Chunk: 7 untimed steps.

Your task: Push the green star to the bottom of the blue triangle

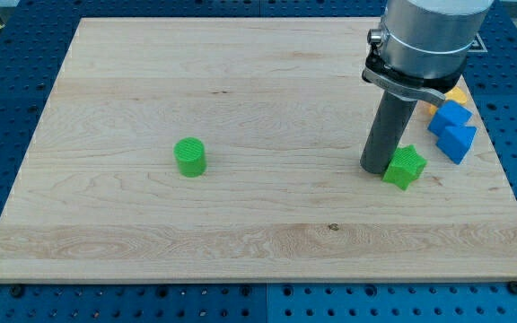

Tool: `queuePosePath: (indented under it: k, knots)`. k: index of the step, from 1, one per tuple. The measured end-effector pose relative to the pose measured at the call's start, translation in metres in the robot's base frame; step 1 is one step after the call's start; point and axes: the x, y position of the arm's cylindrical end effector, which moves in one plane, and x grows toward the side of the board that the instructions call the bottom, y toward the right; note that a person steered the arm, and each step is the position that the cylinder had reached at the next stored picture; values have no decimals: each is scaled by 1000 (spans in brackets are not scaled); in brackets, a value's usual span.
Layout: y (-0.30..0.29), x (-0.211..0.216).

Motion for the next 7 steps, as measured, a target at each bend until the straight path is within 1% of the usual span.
queuePosePath:
  k: [2,5,7]
  knots:
    - [2,0]
    - [43,3]
    - [66,13]
